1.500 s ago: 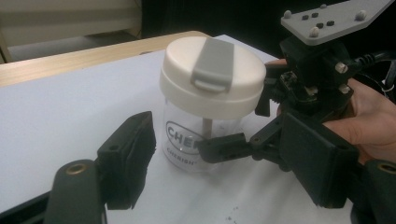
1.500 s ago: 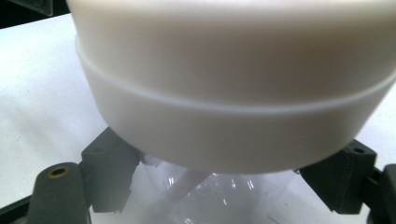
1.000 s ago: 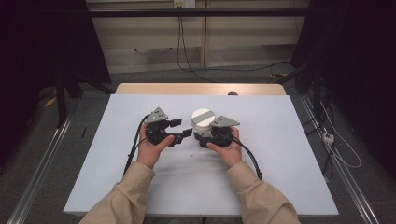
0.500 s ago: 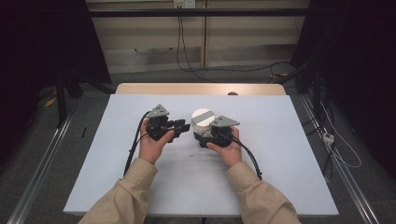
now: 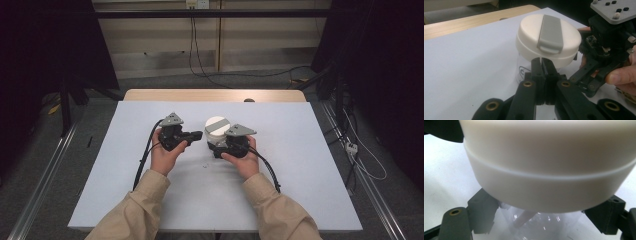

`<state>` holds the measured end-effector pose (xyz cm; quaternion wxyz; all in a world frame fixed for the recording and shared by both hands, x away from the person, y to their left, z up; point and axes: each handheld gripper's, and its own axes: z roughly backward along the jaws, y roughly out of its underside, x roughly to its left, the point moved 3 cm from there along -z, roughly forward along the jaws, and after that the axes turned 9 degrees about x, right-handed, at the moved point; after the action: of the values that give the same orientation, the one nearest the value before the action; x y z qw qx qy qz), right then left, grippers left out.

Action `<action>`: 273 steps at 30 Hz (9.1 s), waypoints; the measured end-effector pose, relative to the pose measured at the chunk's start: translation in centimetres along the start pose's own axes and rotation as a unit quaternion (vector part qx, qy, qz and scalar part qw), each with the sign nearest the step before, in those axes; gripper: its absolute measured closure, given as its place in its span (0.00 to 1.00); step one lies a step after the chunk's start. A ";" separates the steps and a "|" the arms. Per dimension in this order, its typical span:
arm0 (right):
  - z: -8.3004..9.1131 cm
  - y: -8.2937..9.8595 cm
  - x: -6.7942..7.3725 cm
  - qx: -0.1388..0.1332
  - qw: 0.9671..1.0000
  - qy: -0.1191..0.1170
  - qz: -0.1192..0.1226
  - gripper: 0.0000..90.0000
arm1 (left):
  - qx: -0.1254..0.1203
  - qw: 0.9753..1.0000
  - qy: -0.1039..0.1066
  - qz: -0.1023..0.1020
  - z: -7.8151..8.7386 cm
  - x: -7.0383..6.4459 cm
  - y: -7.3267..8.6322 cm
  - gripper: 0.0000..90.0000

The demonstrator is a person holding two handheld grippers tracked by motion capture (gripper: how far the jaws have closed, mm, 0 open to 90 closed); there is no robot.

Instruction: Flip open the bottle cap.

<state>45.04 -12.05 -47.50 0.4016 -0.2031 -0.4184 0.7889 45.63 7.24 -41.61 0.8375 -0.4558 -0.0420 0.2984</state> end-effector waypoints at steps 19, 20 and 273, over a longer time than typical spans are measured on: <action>0.0 0.0 0.0 0.000 1.000 0.000 0.000 0.21 | 0.008 1.000 0.002 0.001 -0.8 0.1 -0.3 1.00; 0.0 0.0 0.0 0.000 1.000 0.000 0.000 0.21 | 0.009 1.000 0.002 -0.001 -0.8 0.1 -0.3 1.00; -0.1 0.0 0.0 0.005 1.000 0.004 0.005 0.21 | 0.013 0.998 0.012 -0.053 -7.2 -2.6 -10.0 1.00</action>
<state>45.06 -11.98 -47.54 0.4002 -0.2062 -0.4116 0.7924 50.60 -3.55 -37.42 0.8582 -0.4458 -0.0522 0.2490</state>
